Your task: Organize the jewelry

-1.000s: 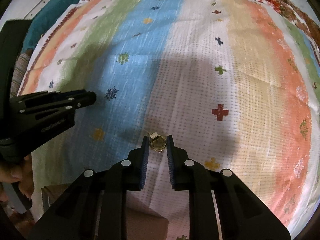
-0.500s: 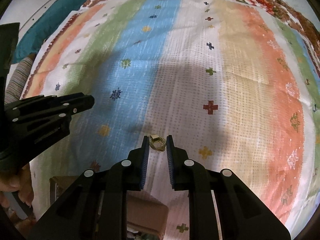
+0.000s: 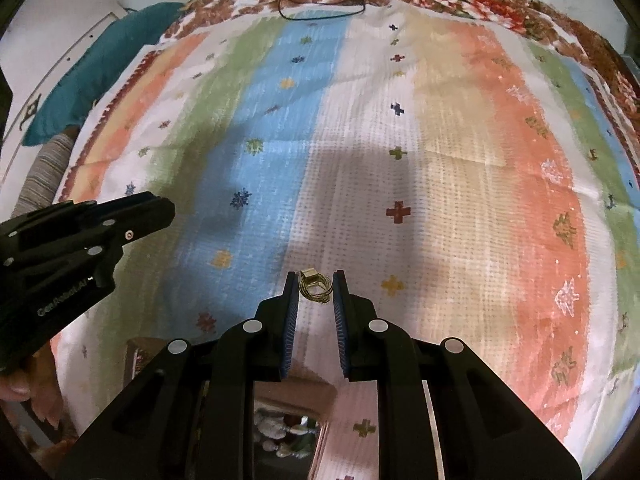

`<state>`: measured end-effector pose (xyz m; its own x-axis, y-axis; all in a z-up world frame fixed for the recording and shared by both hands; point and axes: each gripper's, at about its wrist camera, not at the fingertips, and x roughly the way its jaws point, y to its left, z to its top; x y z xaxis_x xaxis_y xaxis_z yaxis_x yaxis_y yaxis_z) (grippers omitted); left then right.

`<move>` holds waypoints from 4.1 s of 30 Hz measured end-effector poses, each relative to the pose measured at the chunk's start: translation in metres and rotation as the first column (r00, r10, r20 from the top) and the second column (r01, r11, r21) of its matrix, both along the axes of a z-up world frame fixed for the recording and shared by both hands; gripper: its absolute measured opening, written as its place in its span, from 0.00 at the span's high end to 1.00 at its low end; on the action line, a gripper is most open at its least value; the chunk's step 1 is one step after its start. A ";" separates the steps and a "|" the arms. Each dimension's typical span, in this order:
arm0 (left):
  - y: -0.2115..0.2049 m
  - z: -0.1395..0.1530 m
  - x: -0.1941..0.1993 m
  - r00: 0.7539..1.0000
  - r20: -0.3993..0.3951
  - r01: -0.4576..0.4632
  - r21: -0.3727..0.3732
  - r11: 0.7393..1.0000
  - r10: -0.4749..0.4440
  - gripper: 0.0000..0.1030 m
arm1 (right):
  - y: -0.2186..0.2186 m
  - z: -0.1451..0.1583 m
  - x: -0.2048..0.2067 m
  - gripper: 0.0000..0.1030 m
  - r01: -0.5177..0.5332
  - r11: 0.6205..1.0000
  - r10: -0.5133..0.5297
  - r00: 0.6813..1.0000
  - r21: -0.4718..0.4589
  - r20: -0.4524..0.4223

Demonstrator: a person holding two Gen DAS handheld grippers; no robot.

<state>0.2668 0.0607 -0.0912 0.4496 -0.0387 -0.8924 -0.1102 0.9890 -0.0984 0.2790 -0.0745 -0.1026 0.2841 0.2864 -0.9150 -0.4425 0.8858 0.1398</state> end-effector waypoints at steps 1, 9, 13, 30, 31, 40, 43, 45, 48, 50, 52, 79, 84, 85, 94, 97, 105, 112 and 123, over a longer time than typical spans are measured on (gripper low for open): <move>0.000 0.001 -0.001 1.000 0.000 0.000 0.001 1.000 0.000 0.82 | 0.000 0.002 -0.002 0.82 -0.001 1.000 0.001 1.000 0.000 0.007; -0.005 0.014 -0.012 1.000 0.029 0.006 0.002 1.000 -0.006 0.82 | -0.001 0.021 -0.017 0.82 0.000 1.000 -0.001 0.998 0.008 0.063; -0.008 0.022 -0.023 0.999 0.051 0.014 0.011 1.000 -0.015 0.82 | -0.007 0.026 -0.024 0.82 0.008 1.000 -0.008 0.997 -0.001 0.082; -0.031 0.056 -0.068 0.989 0.130 0.070 0.007 0.998 -0.070 0.82 | -0.017 0.054 -0.059 0.82 -0.010 0.999 0.003 0.990 0.048 0.138; -0.032 0.057 -0.071 0.989 0.131 0.072 0.007 0.997 -0.072 0.82 | -0.018 0.054 -0.061 0.82 -0.010 0.999 0.003 0.990 0.051 0.139; -0.042 0.071 -0.098 0.981 0.171 0.096 0.001 0.995 -0.095 0.82 | -0.023 0.067 -0.085 0.82 -0.039 0.997 0.028 0.985 0.063 0.172; -0.046 0.074 -0.107 0.978 0.180 0.102 0.002 0.995 -0.101 0.82 | -0.026 0.069 -0.093 0.82 -0.048 0.996 0.034 0.984 0.072 0.175; -0.049 0.076 -0.113 0.977 0.187 0.105 0.003 0.994 -0.104 0.82 | -0.027 0.071 -0.099 0.82 -0.052 0.995 0.037 0.984 0.080 0.175; -0.051 0.078 -0.120 0.975 0.196 0.104 0.001 0.995 -0.102 0.82 | -0.029 0.072 -0.106 0.82 -0.058 0.995 0.042 0.984 0.087 0.173; -0.051 0.078 -0.123 0.975 0.198 0.101 -0.002 0.995 -0.098 0.82 | -0.030 0.072 -0.110 0.82 -0.062 0.994 0.045 0.984 0.093 0.169; -0.051 0.079 -0.125 0.976 0.199 0.096 -0.005 0.995 -0.093 0.82 | -0.031 0.072 -0.112 0.82 -0.064 0.993 0.047 0.985 0.100 0.164; -0.046 0.082 -0.168 0.975 0.217 0.056 -0.017 0.998 -0.051 0.32 | -0.062 0.087 -0.141 0.40 -0.035 0.997 0.015 0.969 0.073 0.247; -0.051 0.082 -0.179 0.973 0.224 0.058 0.005 0.998 -0.058 0.20 | -0.073 0.091 -0.153 0.31 -0.038 0.995 0.014 0.964 0.087 0.264; -0.051 0.082 -0.181 0.972 0.226 0.058 0.008 0.998 -0.058 0.16 | -0.075 0.092 -0.155 0.30 -0.035 0.996 0.011 0.963 0.085 0.270; -0.060 0.078 -0.197 0.971 0.223 0.063 0.082 0.995 -0.080 0.06 | -0.088 0.093 -0.169 0.10 -0.027 0.995 -0.002 0.956 0.096 0.292; -0.060 0.075 -0.200 0.975 0.211 0.058 0.081 0.995 -0.073 0.06 | -0.091 0.093 -0.171 0.07 -0.025 0.994 -0.007 0.956 0.108 0.292; -0.062 0.076 -0.205 0.973 0.219 0.055 0.089 0.994 -0.074 0.06 | -0.094 0.095 -0.181 0.06 -0.036 0.992 -0.002 0.953 0.122 0.302; -0.065 0.080 -0.216 0.965 0.250 0.048 0.104 0.993 -0.073 0.06 | -0.101 0.101 -0.196 0.06 -0.039 0.987 -0.015 0.944 0.156 0.328; -0.070 0.085 -0.238 0.949 0.305 0.053 0.098 0.994 -0.080 0.06 | -0.106 0.107 -0.212 0.06 -0.028 0.983 -0.038 0.936 0.183 0.349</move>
